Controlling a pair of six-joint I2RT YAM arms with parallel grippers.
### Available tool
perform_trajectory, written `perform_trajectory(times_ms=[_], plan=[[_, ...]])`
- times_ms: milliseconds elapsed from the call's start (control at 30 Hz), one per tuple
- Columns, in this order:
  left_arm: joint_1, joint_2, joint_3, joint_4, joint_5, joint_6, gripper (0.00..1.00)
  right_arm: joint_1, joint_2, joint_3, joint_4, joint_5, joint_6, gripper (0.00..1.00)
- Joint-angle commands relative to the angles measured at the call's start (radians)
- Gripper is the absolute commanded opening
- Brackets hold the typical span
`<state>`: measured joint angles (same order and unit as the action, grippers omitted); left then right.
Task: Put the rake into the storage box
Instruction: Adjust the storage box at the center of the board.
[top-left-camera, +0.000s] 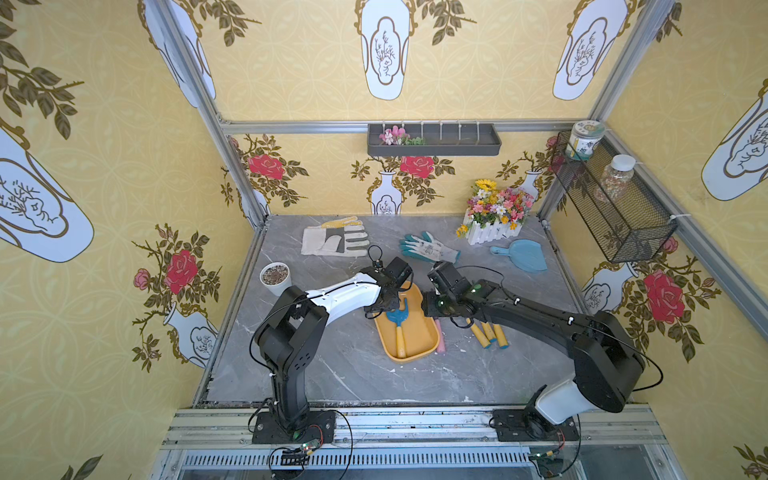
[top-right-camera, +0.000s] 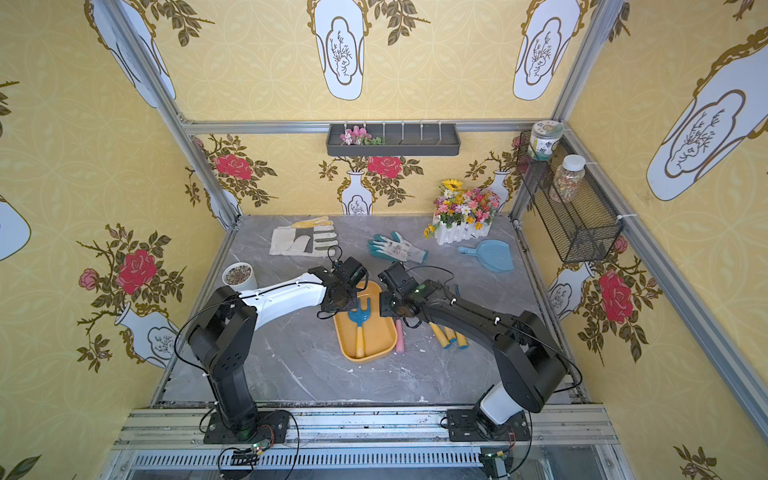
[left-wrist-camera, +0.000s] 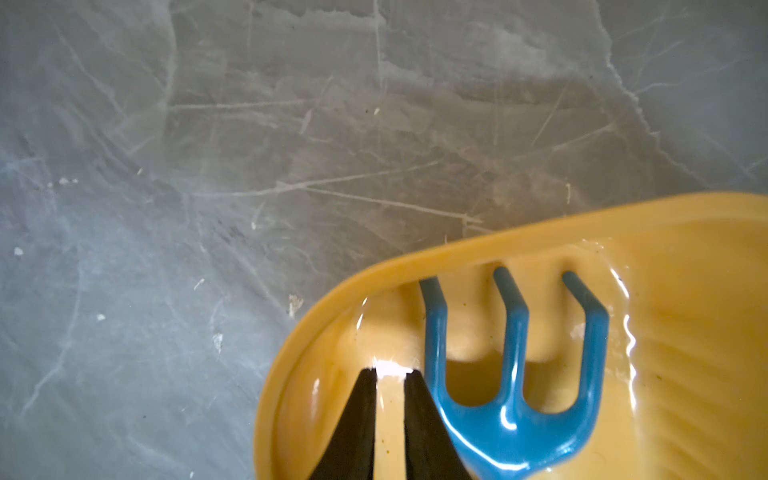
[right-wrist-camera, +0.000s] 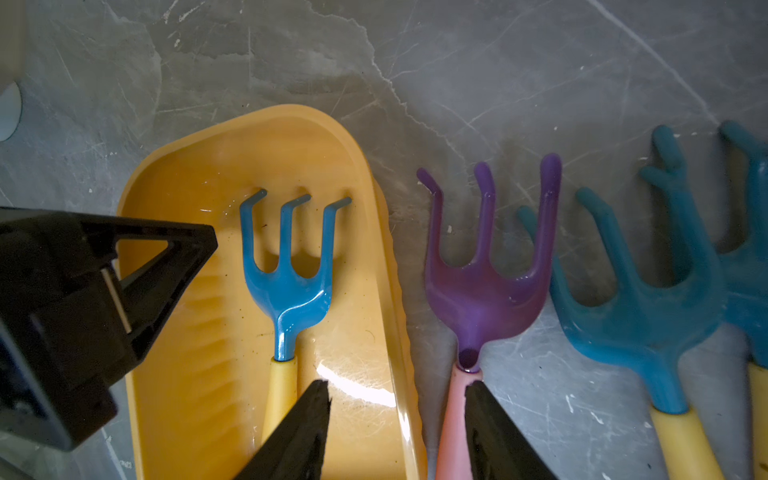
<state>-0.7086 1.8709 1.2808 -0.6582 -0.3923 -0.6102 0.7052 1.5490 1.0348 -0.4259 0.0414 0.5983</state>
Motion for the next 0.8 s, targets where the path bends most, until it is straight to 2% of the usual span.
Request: perform_trajectory(times_ms=[0, 267, 467, 767], plan=[[0.021, 0.048, 0.024, -0.007, -0.045, 0.067, 0.19, 0.000, -0.014, -0.005, -0.003, 0.019, 0.009, 0.57], [0.091, 0.148, 0.099, 0.045, -0.060, 0.165, 0.19, -0.003, -0.047, -0.039, -0.022, 0.067, 0.026, 0.57], [0.100, 0.213, 0.198, 0.056, -0.065, 0.206, 0.19, -0.024, -0.053, -0.061, -0.034, 0.113, 0.059, 0.57], [0.100, 0.163, 0.220, 0.051, -0.002, 0.187, 0.18, -0.008, 0.049, -0.041, 0.018, 0.010, 0.026, 0.54]])
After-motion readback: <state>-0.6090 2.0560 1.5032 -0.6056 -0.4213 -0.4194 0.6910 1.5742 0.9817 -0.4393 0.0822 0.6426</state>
